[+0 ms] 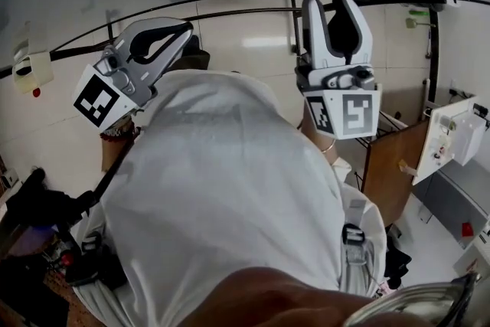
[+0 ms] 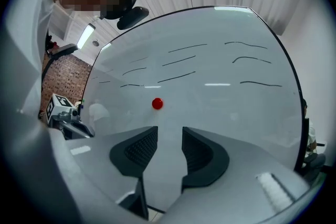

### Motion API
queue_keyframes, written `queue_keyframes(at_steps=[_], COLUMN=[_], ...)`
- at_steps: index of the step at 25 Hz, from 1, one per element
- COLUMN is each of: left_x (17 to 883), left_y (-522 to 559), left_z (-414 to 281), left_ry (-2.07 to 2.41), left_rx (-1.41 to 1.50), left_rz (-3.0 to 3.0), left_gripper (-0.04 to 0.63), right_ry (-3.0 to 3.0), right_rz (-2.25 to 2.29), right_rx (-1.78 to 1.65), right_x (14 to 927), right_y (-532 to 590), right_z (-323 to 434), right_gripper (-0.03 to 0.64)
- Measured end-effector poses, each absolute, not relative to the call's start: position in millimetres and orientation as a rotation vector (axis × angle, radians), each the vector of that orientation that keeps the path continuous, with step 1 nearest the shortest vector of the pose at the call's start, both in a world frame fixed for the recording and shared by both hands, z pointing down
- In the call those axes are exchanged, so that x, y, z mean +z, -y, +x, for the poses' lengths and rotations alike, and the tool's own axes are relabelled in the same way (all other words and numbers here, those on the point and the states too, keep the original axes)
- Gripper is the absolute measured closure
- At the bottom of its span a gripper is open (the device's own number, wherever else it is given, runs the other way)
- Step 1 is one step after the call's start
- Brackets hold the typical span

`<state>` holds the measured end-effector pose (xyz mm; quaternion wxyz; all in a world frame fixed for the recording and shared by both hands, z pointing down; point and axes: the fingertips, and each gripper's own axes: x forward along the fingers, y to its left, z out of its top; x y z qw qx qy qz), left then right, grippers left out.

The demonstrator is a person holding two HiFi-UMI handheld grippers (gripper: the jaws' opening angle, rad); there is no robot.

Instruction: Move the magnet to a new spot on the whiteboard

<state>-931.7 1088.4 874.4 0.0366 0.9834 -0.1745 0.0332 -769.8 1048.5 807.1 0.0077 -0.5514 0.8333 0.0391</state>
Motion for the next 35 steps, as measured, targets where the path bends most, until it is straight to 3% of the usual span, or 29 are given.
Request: queue_keyframes(at_steps=[9,23,35], left_x=[894,886,884], left_y=[-1177,-1237,-1301], left_z=[-924,-906,-985], left_ry=[0.919,0.842,0.957], left_rx=[0.202,0.213,0.173], left_rz=[2.863,2.923,2.903], left_gripper=[0.591,0.591,0.591], right_ry=[-2.672,-2.531,-2.657], right_rz=[-1.559,-1.676,-1.431], right_rx=[-0.164,-0.184,-0.186], right_x=[866,864,847], right_y=[-1119,-1189,-1244], right_z=[-720,-676,-786], right_gripper=[0.479,0.488,0.492])
